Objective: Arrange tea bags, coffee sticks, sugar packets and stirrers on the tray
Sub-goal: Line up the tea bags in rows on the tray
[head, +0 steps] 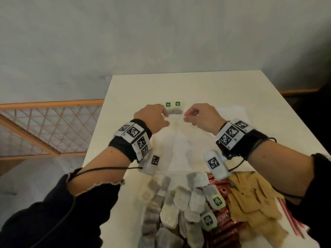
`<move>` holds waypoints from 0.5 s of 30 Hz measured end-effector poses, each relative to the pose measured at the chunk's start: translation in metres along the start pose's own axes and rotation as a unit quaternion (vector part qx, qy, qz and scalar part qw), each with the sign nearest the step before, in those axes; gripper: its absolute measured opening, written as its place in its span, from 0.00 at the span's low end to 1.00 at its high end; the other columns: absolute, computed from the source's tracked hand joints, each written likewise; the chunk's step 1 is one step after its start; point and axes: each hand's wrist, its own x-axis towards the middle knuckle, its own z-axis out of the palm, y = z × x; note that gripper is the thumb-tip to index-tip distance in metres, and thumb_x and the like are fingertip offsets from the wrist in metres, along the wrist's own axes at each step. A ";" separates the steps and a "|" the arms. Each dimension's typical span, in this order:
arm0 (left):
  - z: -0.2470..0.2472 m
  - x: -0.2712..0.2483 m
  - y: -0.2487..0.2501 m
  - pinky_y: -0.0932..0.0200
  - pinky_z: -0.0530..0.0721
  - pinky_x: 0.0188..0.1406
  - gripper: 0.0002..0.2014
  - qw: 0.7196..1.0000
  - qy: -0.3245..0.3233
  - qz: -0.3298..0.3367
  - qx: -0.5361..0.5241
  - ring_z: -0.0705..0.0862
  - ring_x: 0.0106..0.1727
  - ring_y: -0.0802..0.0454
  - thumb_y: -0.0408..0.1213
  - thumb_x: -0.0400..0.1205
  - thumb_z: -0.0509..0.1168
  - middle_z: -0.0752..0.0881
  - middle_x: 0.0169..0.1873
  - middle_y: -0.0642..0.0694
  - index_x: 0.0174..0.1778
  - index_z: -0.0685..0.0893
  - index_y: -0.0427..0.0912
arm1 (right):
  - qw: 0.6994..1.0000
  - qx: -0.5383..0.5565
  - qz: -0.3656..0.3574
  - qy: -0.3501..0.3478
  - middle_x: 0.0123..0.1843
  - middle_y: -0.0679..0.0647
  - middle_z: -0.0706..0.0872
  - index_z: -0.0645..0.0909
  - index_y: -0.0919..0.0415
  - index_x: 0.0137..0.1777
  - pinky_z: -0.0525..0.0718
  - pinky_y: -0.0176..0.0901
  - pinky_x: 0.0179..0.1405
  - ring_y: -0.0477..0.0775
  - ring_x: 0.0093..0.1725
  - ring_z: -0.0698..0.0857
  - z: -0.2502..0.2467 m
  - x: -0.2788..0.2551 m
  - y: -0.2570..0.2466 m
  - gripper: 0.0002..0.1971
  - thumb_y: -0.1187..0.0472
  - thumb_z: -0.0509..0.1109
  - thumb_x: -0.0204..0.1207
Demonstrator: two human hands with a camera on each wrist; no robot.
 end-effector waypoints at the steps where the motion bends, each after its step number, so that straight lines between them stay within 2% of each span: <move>1: 0.001 -0.014 0.005 0.53 0.81 0.57 0.12 1.000 -0.014 0.013 0.008 0.83 0.57 0.51 0.50 0.79 0.70 0.85 0.52 0.56 0.56 0.82 0.56 | 1.000 0.014 -0.002 -0.014 0.39 0.48 0.86 0.87 0.57 0.46 0.82 0.41 0.40 0.50 0.38 0.85 -0.001 -0.016 0.002 0.07 0.57 0.78 0.72; 3: 0.003 -0.041 0.014 0.54 0.80 0.57 0.12 0.998 -0.046 0.034 0.032 0.82 0.58 0.53 0.53 0.79 0.69 0.85 0.52 0.57 0.57 0.82 0.57 | 0.999 0.026 -0.007 -0.045 0.40 0.49 0.87 0.87 0.58 0.48 0.80 0.37 0.35 0.47 0.35 0.86 -0.001 -0.048 0.005 0.07 0.58 0.77 0.72; 8: 0.026 -0.101 0.027 0.56 0.80 0.49 0.16 0.985 -0.125 0.055 0.101 0.84 0.54 0.53 0.56 0.79 0.69 0.86 0.52 0.55 0.56 0.87 0.51 | 0.987 0.002 -0.031 -0.156 0.46 0.49 0.90 0.88 0.53 0.51 0.79 0.33 0.37 0.47 0.40 0.86 0.006 -0.117 0.017 0.07 0.59 0.77 0.73; 10: 0.040 -0.118 0.029 0.55 0.83 0.47 0.19 0.976 -0.167 0.041 0.137 0.86 0.49 0.51 0.60 0.78 0.68 0.89 0.47 0.52 0.50 0.88 0.47 | 0.978 -0.021 -0.039 -0.203 0.50 0.46 0.88 0.87 0.51 0.52 0.80 0.31 0.35 0.44 0.38 0.85 0.010 -0.139 0.021 0.10 0.57 0.78 0.72; 12: 0.052 -0.132 0.029 0.55 0.84 0.44 0.23 0.966 -0.191 0.023 0.175 0.86 0.42 0.50 0.64 0.78 0.66 0.87 0.38 0.50 0.37 0.84 0.45 | 0.967 -0.052 -0.049 -0.244 0.51 0.40 0.85 0.86 0.51 0.55 0.76 0.25 0.31 0.42 0.36 0.83 0.013 -0.157 0.025 0.13 0.57 0.80 0.71; 13: 0.056 -0.138 0.029 0.56 0.83 0.40 0.26 0.961 -0.196 0.013 0.194 0.85 0.38 0.50 0.66 0.78 0.64 0.85 0.33 0.50 0.32 0.80 0.44 | 0.962 -0.069 -0.052 -0.257 0.51 0.38 0.82 0.86 0.50 0.56 0.75 0.23 0.29 0.41 0.36 0.82 0.015 -0.163 0.027 0.15 0.58 0.80 0.70; 15: 0.065 -0.147 0.031 0.58 0.78 0.35 0.30 0.953 -0.199 -0.008 0.226 0.81 0.33 0.52 0.70 0.77 0.60 0.80 0.28 0.51 0.29 0.76 0.44 | 0.953 -0.105 -0.071 -0.276 0.51 0.37 0.78 0.84 0.47 0.58 0.74 0.23 0.30 0.39 0.37 0.81 0.020 -0.172 0.031 0.17 0.60 0.80 0.70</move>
